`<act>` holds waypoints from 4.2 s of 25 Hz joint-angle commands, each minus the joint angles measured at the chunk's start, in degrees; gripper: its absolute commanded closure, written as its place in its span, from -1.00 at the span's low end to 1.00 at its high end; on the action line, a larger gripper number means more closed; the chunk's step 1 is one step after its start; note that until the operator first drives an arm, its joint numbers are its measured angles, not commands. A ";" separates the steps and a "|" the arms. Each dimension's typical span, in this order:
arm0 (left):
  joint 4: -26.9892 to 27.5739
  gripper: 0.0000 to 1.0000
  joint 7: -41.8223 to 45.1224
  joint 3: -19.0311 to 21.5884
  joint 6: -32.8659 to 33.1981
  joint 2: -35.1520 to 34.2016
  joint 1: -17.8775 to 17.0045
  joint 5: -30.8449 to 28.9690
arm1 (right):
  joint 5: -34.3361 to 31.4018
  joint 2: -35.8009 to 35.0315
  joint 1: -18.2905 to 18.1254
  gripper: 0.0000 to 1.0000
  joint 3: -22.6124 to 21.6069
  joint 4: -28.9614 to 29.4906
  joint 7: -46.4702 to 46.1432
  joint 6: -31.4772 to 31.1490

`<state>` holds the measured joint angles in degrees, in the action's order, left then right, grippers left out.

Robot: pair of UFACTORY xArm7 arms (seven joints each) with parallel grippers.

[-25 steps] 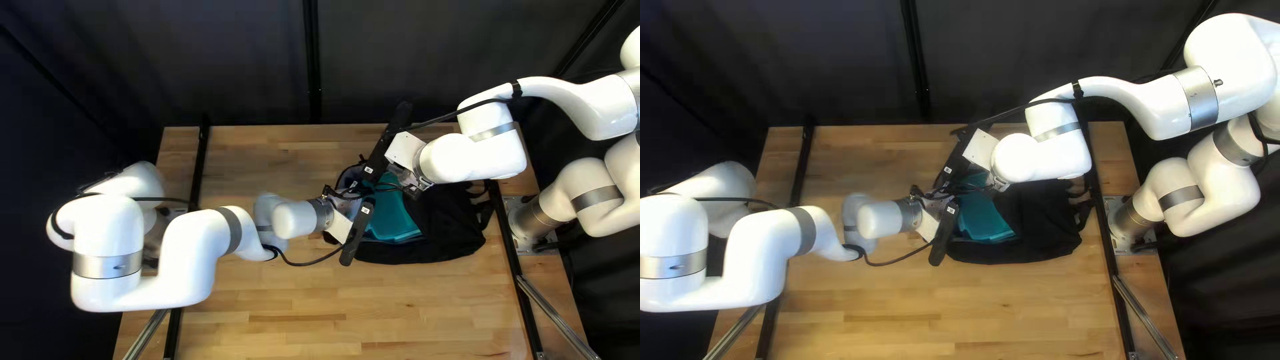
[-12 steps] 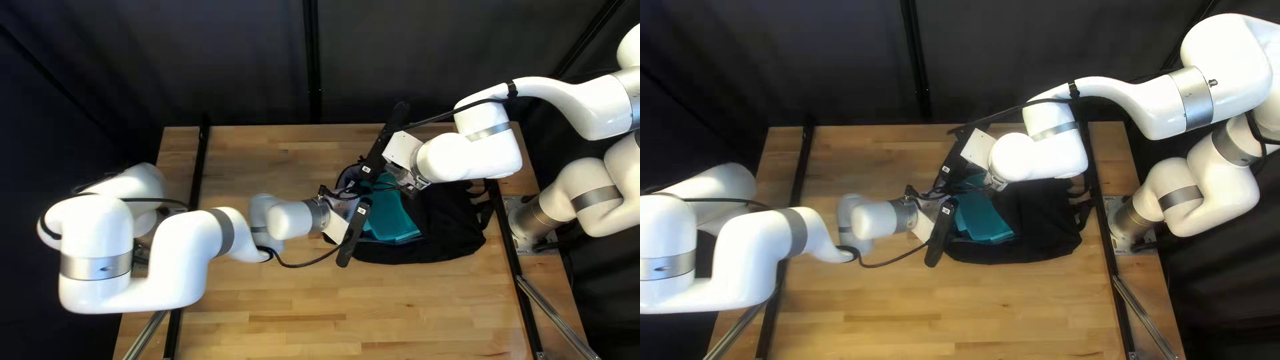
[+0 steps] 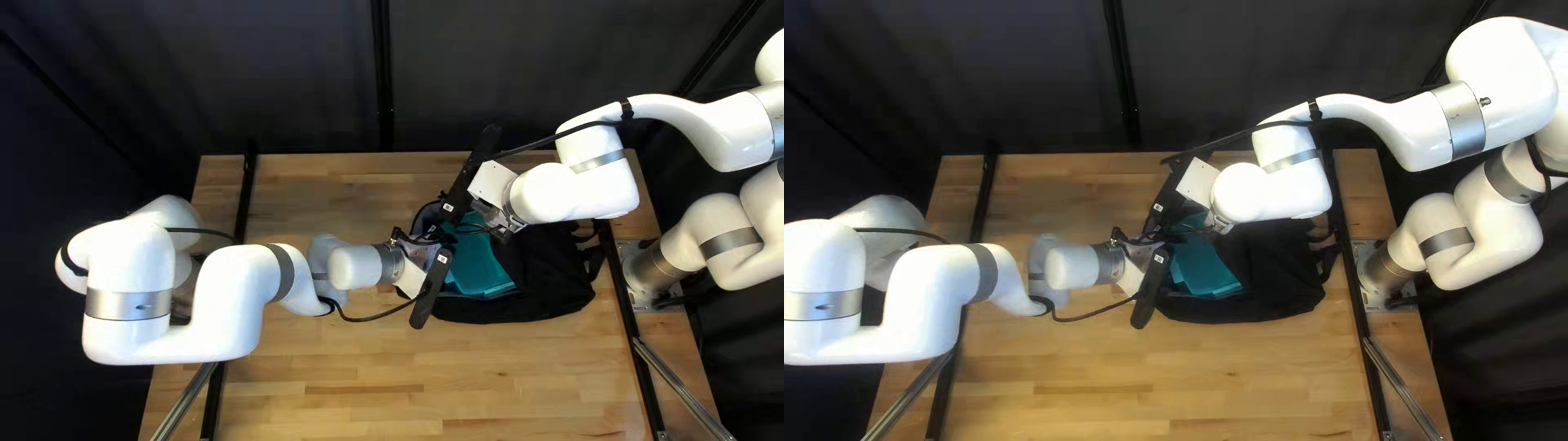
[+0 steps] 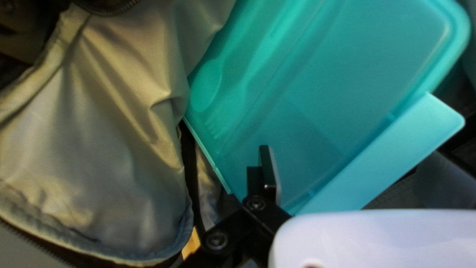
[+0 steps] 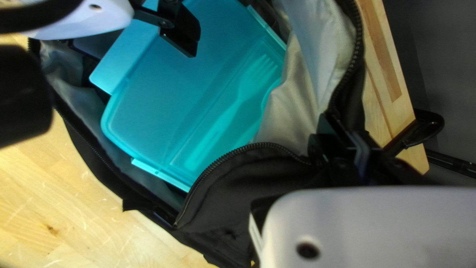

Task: Remove a lunch box from a kids backpack

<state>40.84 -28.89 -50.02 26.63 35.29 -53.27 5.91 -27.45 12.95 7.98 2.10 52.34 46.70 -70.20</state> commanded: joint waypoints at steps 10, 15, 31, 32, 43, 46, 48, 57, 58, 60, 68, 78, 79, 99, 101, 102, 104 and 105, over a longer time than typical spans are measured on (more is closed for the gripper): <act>-3.30 1.00 -4.87 -6.45 -3.45 -6.64 -7.61 0.51 | -0.05 1.14 -0.37 1.00 0.49 -1.79 0.14 0.84; -3.96 1.00 -8.12 -13.87 -7.05 -8.84 -16.43 3.36 | 0.05 0.58 -0.39 1.00 0.59 -1.72 0.13 1.30; -4.91 1.00 -11.90 -30.16 -13.61 -9.62 -35.71 7.46 | -0.13 -0.63 -1.35 1.00 1.87 -0.94 -0.97 2.08; -5.39 1.00 -11.80 -30.54 -13.42 -9.51 -36.32 7.67 | -0.17 -0.59 -1.42 1.00 1.94 -0.93 -1.01 2.10; -6.79 1.00 -10.97 -35.88 -15.05 -8.08 -44.03 10.77 | -0.26 -0.37 -1.72 1.00 2.21 -1.13 -0.85 1.96; -7.36 1.00 -10.99 -43.29 -19.26 -5.79 -53.31 13.08 | -0.39 -0.20 -1.83 1.00 2.31 -1.25 -0.92 1.88; -7.64 1.00 -10.55 -46.87 -21.91 -3.97 -58.09 14.08 | -0.53 -0.21 -1.98 1.00 2.47 -1.34 -1.00 1.89; -7.78 1.00 -8.83 -58.94 -35.36 4.71 -74.12 17.18 | -0.92 1.22 -2.53 1.00 2.99 -3.22 -1.06 1.85; -8.08 1.00 -8.89 -61.67 -38.12 5.93 -76.92 17.65 | -0.97 1.98 -2.56 1.00 2.97 -4.09 -0.87 1.78; -8.19 1.00 -9.10 -65.96 -43.03 8.11 -80.98 18.23 | -0.98 3.38 -2.52 1.00 2.81 -5.68 -0.38 1.57; -4.01 1.00 -13.60 -81.61 -61.73 10.94 -88.64 18.08 | -0.64 7.66 -2.23 1.00 1.98 -11.10 2.11 1.33; 0.09 1.00 -20.83 -92.07 -73.15 9.27 -89.24 16.14 | 1.83 9.89 0.53 1.00 -1.69 -13.33 5.80 -0.56; -0.08 1.00 -21.26 -92.79 -74.00 9.60 -89.20 15.83 | 2.07 10.04 0.80 1.00 -2.06 -13.24 6.08 -0.92; -6.30 1.00 -19.96 -95.07 -76.31 10.79 -76.56 2.53 | 3.96 8.85 3.21 1.00 -4.37 -13.74 7.10 -0.20; -8.66 1.00 -17.75 -92.15 -71.97 9.44 -74.71 1.56 | 4.02 8.75 3.24 1.00 -4.37 -13.79 7.11 -0.06; -9.60 1.00 -17.17 -91.17 -69.97 8.74 -73.96 1.26 | 4.05 8.59 3.26 1.00 -4.37 -13.81 7.14 0.09; -11.03 1.00 -16.52 -90.00 -67.21 8.07 -73.05 0.80 | 4.05 8.40 3.26 1.00 -4.34 -13.80 7.14 0.28; -12.14 1.00 -16.15 -89.32 -65.29 7.89 -72.59 0.61 | 4.03 8.22 3.23 1.00 -4.30 -13.78 7.12 0.48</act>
<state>31.23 -46.41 -141.42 -42.79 44.33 -127.38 7.26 -23.41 21.43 11.23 -2.26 38.54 53.82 -69.99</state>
